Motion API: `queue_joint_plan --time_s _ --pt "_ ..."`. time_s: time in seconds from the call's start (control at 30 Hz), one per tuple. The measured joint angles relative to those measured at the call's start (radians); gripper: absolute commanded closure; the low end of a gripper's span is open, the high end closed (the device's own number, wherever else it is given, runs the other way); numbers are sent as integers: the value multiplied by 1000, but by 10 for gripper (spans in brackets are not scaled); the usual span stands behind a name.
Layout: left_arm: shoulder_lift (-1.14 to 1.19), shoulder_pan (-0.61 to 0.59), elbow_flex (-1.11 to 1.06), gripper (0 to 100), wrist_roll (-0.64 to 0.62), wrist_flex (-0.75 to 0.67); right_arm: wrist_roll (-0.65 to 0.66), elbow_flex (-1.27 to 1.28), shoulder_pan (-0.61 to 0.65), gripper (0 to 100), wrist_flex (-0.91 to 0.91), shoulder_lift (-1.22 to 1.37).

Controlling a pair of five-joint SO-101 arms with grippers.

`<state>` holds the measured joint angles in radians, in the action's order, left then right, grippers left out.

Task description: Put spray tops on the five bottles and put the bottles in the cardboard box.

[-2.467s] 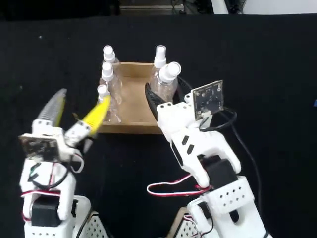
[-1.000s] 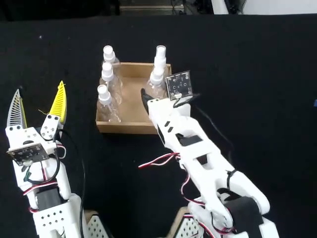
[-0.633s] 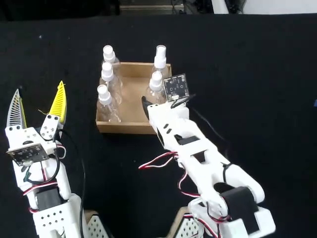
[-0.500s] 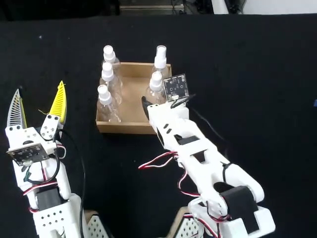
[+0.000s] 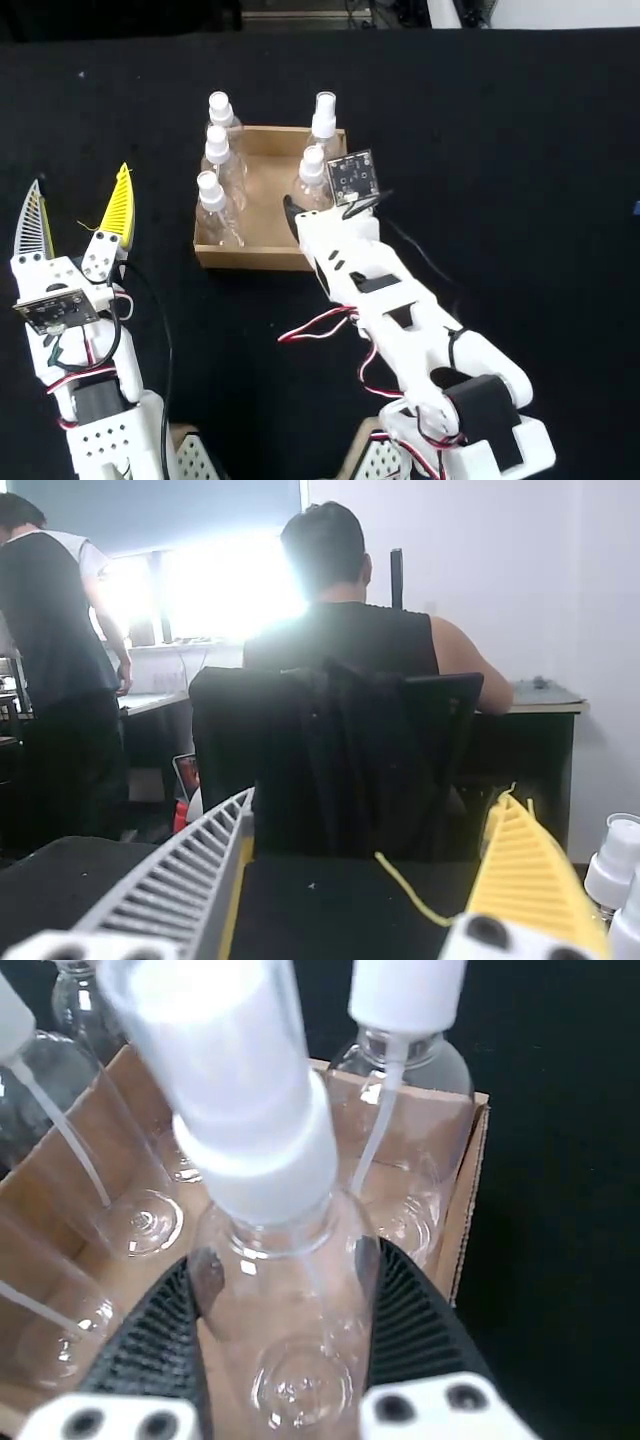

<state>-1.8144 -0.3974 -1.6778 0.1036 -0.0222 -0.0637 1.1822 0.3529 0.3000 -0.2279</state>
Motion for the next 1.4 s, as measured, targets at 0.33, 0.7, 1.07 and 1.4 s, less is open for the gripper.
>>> queue_joint_plan --time_s 0.33,0.7,1.07,1.4 --pt "0 0 0 667 0 0 0 0 0 897 0 2" --pt "0 0 0 667 0 0 0 -3 6 818 -32 0" --pt "0 0 0 667 0 0 0 -3 6 814 -34 0" --pt "0 0 0 667 0 0 0 -3 6 714 -40 0"
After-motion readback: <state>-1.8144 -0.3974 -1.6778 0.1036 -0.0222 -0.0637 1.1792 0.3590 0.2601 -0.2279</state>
